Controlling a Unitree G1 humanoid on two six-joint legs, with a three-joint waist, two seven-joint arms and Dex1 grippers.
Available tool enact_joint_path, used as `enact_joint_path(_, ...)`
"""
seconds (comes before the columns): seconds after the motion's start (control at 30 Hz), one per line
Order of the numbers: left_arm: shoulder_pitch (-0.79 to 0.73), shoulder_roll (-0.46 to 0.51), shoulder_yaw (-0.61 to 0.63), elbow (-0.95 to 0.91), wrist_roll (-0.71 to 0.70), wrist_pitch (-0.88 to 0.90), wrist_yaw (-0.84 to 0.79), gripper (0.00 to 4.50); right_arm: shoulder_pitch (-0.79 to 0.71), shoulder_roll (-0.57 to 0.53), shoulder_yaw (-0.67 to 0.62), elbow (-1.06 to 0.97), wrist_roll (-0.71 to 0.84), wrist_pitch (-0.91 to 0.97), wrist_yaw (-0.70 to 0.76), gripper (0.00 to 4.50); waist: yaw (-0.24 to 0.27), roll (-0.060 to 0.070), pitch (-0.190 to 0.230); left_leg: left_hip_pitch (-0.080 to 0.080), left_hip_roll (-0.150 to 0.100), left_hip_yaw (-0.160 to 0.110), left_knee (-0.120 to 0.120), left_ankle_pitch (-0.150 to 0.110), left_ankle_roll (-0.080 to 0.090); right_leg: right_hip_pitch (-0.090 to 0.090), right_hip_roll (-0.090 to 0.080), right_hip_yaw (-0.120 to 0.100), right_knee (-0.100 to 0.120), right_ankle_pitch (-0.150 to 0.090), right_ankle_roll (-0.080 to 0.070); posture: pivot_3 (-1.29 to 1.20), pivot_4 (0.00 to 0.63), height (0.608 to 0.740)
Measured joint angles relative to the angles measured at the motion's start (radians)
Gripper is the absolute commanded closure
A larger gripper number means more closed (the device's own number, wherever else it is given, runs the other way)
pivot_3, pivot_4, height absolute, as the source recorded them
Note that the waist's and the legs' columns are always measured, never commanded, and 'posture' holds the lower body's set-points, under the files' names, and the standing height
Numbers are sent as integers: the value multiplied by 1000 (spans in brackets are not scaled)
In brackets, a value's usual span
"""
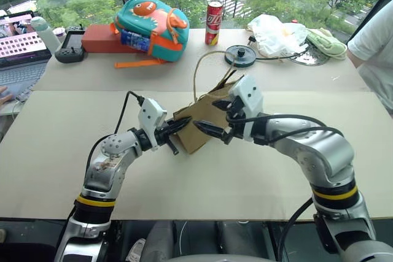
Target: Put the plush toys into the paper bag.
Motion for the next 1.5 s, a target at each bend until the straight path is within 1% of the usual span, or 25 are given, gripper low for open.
enact_joint_path(0.07, -22, 9, 12, 20, 0, -2, 0, 4492, 28, -24, -37, -46, 38, 28, 15, 0, -1, 0, 0, 0, 0, 0, 0, 0, 0, 0, 0, 0, 0, 0, 0, 0, 150, 739)
enact_joint_path(0.23, -74, 33, 53, 66, -5, -1, -23, 4492, 97, -126, -186, -184, 181, 66, 77, 0, -4, 0, 0, 0, 0, 0, 0, 0, 0, 0, 0, 0, -1, 0, 0, 0, 150, 739)
enact_joint_path(0.33, -90, 33, 67, 74, -43, 0, -58, 4492, 140, -165, -299, -208, 282, 70, 102, 0, -3, 0, 0, -1, 0, 0, 0, 0, 0, 0, 0, 0, -1, 0, 0, 0, 150, 739)
enact_joint_path(0.43, -91, 66, 99, 65, -115, 32, -112, 4492, 190, -238, -421, -194, 322, 69, 117, 0, -4, 0, 0, 0, 0, 0, 0, 0, 0, 0, 0, 0, -1, 0, 0, 0, 150, 739)
enact_joint_path(0.6, -92, 197, 155, 1, -217, 77, -249, 4492, 277, -306, -593, -160, 391, 61, 154, 0, -6, 0, 0, 0, 0, 1, -1, 0, 0, 0, 0, 0, -1, 0, 0, 0, 150, 739)
enact_joint_path(0.73, -71, 342, 161, -20, -264, 83, -425, 4492, 367, -362, -721, -150, 434, 38, 215, 0, -5, 0, 0, 1, 0, 1, -2, 0, 0, 1, 0, 0, -2, -2, 3, 0, 150, 739)
enact_joint_path(0.83, -37, 384, 146, -20, -271, 72, -526, 4492, 409, -378, -758, -139, 439, 21, 244, 0, -5, 0, 0, 2, 1, 2, -1, 0, 0, 1, 0, 0, -1, -5, 5, 0, 150, 739)
enact_joint_path(1.0, 2, 378, 90, -15, -235, -27, -633, 4492, 427, -393, -765, -142, 478, 2, 246, 0, -4, 0, 0, 2, 1, 2, -2, 0, 0, 1, 0, 0, -1, -5, 5, 0, 150, 739)
enact_joint_path(1.1, 10, 361, 68, -6, -214, -91, -661, 4492, 425, -403, -765, -149, 511, 1, 229, 0, -3, 0, 0, 1, 1, 2, -1, 0, 0, 1, 0, 0, -1, -5, 5, 0, 150, 739)
enact_joint_path(1.3, 17, 334, 51, 75, -142, -236, -683, 4492, 424, -428, -761, -155, 571, -1, 187, 0, -3, 0, 0, 1, 1, 2, -1, 0, 0, 1, 0, 1, -1, -5, 4, 0, 150, 739)
enact_joint_path(1.5, 36, 330, 39, 99, -122, -290, -694, 4492, 413, -450, -740, -158, 597, -7, 163, 0, -2, 0, 0, 1, 1, 2, -1, 0, 0, 1, 0, 1, -1, -4, 4, 0, 150, 739)
